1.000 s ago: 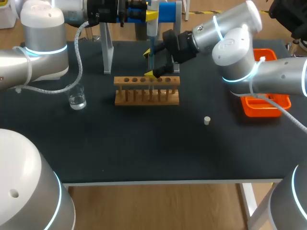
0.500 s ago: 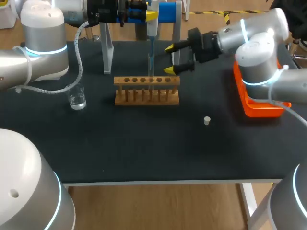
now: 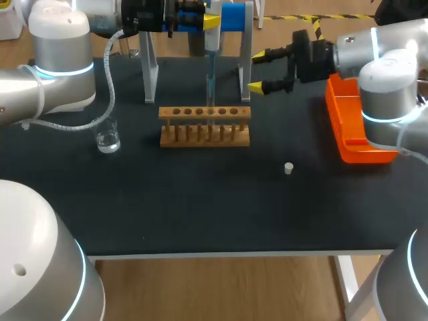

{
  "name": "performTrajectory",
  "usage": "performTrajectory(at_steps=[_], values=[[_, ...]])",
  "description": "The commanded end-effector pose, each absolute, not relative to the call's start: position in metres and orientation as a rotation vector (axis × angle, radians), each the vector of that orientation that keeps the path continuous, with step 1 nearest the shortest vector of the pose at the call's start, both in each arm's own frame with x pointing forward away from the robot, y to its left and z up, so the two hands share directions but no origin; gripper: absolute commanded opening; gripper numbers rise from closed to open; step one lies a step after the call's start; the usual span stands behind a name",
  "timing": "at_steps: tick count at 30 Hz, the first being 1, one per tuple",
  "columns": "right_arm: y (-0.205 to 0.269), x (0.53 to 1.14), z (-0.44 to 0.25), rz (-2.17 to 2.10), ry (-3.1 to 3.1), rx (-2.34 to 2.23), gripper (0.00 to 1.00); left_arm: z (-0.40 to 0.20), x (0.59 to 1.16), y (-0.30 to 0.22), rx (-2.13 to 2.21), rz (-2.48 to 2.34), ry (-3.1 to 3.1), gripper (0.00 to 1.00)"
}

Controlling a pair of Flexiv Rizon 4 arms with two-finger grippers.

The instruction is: Invert the test tube, pick up the pipette, mount the tip to pipette, aspirate from beaker and dispense into the tube, eject the tip, return the pipette, and cap with the stopper.

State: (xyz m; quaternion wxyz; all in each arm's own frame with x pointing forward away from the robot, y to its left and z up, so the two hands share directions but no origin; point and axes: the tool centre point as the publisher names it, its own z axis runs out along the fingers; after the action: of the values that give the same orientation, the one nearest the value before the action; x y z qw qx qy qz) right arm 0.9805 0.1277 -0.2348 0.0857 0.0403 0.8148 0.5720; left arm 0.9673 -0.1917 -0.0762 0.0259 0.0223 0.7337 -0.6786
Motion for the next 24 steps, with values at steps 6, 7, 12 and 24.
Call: performTrajectory(at_steps=[6, 7, 12, 24], values=[[0.095, 0.944, -0.182, 1.695, 2.38, 0.163, 1.0, -0.076, 0.968, -0.191, 0.071, -2.098, 2.269, 0.0], [0.094, 0.944, -0.178, 1.699, 2.372, 0.163, 1.0, -0.076, 0.968, -0.191, 0.071, -2.098, 2.269, 0.0], [0.09, 0.938, -0.153, 1.737, 2.321, 0.158, 1.0, -0.076, 0.968, -0.191, 0.071, -2.098, 2.269, 0.0], [0.095, 0.933, -0.097, 1.846, 2.252, 0.122, 1.0, -0.076, 0.968, -0.191, 0.071, -2.098, 2.269, 0.0]])
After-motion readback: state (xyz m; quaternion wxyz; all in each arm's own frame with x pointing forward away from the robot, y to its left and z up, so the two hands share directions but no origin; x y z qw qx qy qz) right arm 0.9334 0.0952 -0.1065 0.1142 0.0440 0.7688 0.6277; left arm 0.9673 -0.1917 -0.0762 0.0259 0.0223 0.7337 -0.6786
